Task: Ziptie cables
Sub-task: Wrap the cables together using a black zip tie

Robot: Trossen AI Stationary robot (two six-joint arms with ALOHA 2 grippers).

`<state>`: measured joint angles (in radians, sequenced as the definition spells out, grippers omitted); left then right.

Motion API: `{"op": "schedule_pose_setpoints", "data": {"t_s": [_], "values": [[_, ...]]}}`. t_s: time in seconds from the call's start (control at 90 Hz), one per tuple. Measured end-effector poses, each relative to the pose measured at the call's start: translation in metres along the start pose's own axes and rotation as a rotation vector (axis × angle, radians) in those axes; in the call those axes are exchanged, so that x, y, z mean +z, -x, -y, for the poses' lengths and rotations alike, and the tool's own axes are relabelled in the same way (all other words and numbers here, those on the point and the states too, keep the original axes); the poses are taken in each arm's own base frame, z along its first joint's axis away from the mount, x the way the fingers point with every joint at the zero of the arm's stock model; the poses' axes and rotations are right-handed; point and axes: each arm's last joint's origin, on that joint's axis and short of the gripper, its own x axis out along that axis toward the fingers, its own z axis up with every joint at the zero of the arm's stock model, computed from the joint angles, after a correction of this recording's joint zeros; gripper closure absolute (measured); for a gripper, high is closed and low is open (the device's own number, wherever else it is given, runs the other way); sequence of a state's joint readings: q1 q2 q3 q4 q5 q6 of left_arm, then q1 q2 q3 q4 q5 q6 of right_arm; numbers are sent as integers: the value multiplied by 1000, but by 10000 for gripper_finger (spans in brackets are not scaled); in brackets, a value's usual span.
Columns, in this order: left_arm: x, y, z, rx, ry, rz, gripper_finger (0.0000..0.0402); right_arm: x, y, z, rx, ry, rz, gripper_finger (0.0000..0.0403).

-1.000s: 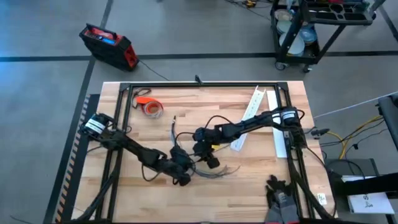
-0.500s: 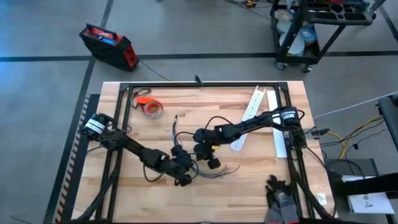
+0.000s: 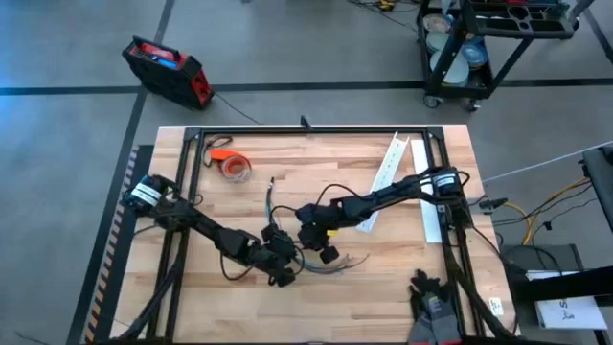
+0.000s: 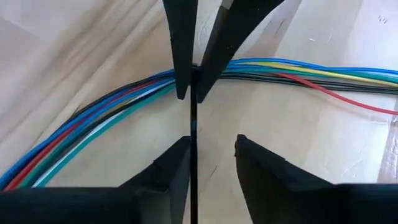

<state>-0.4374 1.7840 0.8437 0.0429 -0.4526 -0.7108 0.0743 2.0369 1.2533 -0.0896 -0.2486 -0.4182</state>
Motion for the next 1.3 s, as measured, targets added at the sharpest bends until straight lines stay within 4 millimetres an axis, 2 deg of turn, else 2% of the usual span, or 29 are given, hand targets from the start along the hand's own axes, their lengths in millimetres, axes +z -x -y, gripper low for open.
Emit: {"op": "schedule_pose_setpoints", "data": {"t_s": [0.111, 0.644, 1.0, 1.3], "values": [[0, 0, 0, 1, 14, -1, 393, 1, 0, 0, -37, 6, -12, 296], [-1, 0, -1, 7, 28, -8, 393, 4, -2, -8, -29, 15, -3, 397], [-5, 2, 2, -14, 28, -27, 393, 2, -2, -8, -25, 18, -35, 402], [-20, 6, 2, -13, 62, -40, 392, -1, 4, -9, -68, 34, -116, 402]]}}
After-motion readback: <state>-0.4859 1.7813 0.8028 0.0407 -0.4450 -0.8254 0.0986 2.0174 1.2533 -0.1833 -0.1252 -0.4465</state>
